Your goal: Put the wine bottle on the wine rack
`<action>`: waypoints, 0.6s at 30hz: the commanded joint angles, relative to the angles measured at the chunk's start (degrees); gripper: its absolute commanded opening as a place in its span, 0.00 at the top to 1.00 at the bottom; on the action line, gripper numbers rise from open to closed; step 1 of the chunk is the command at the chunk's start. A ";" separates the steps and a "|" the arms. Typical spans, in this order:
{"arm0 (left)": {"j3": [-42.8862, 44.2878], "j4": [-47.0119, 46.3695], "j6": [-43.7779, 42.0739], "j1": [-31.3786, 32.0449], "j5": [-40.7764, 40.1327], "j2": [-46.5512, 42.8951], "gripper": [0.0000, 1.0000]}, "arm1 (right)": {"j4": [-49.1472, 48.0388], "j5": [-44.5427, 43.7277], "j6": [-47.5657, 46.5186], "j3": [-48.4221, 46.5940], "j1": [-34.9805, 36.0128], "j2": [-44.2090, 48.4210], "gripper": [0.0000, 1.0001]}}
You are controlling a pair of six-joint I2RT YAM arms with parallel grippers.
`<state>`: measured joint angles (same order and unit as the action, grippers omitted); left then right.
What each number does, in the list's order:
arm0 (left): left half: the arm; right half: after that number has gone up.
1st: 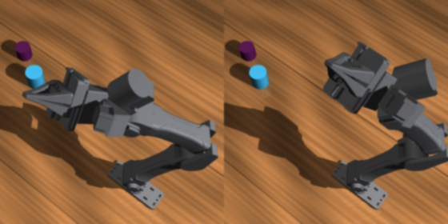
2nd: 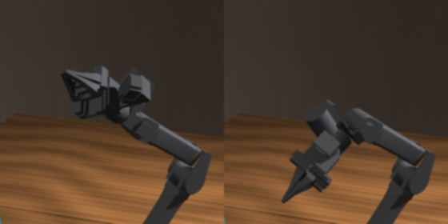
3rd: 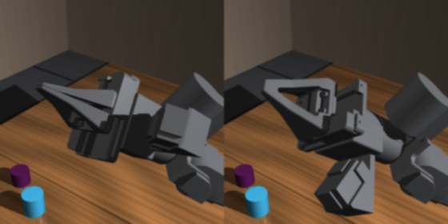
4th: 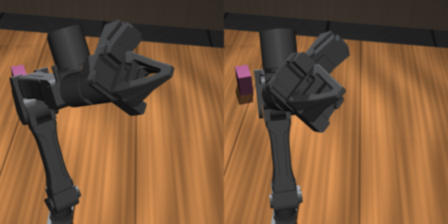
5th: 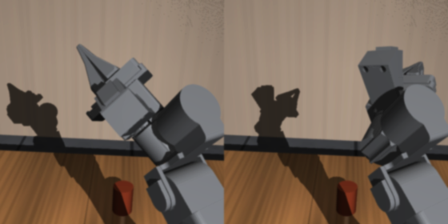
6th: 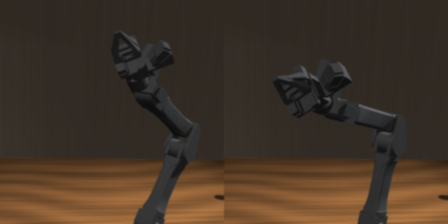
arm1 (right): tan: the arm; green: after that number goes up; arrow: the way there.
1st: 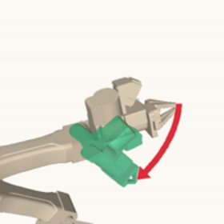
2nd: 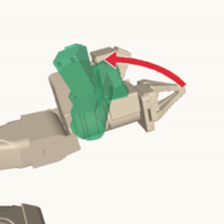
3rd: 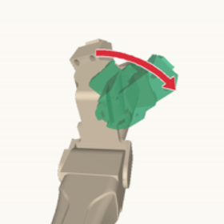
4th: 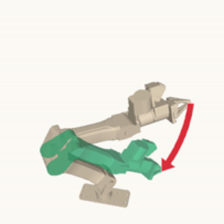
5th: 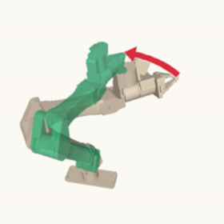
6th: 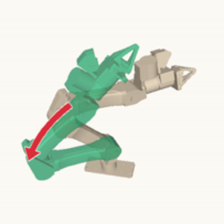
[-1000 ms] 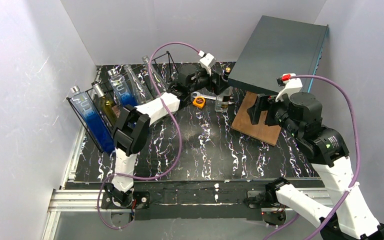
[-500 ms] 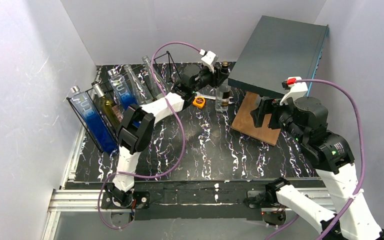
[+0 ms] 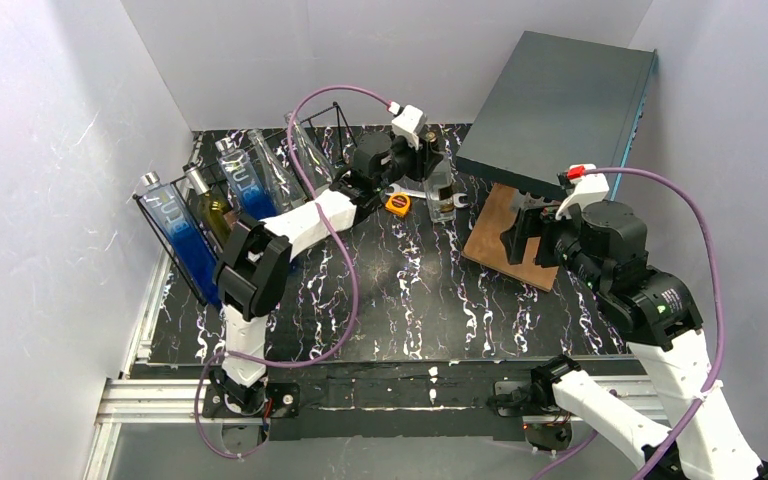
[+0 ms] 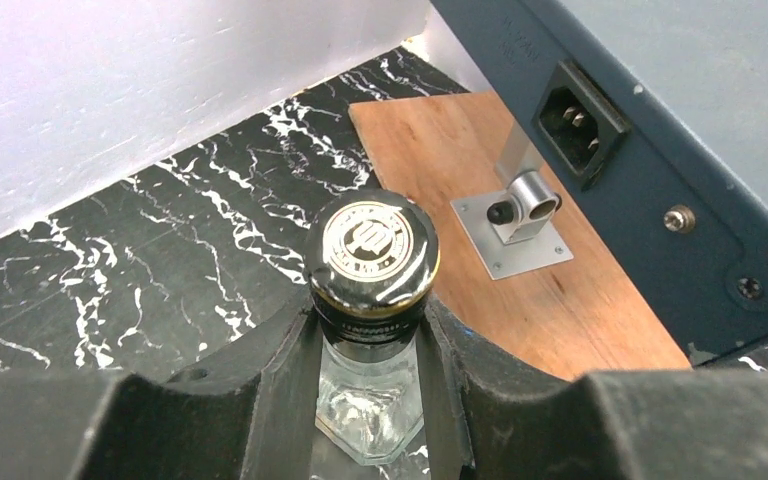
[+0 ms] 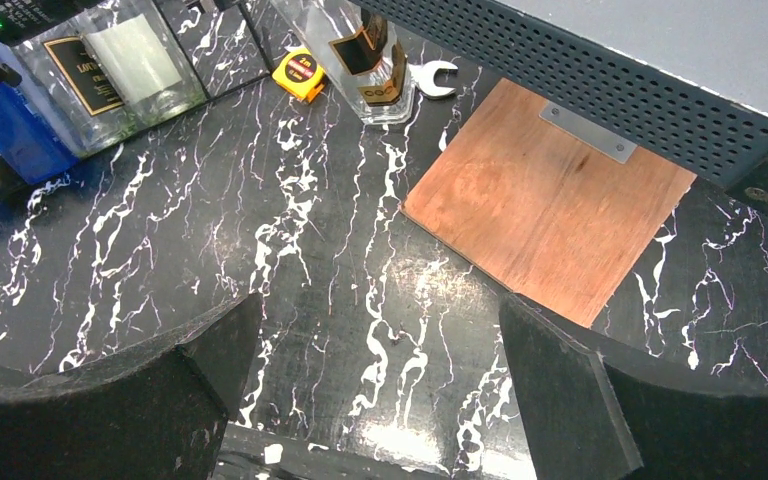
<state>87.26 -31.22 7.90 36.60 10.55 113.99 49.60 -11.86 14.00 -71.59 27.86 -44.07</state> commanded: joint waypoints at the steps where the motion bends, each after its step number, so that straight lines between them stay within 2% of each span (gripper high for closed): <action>1: -0.31 -0.66 -1.90 -0.13 -3.88 -7.51 1.00 | -1.82 0.01 0.65 0.46 0.09 1.15 0.02; 11: -0.66 1.39 -0.44 -0.34 -6.76 -12.37 1.00 | -1.89 0.50 1.38 1.46 0.08 1.71 0.02; 18: 2.79 5.04 4.27 -1.79 -4.21 -14.20 1.00 | -2.32 1.02 1.90 2.08 0.09 1.80 0.02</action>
<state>85.45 -21.56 8.34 35.86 5.34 108.14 49.58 -11.57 15.18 -70.30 27.86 -42.68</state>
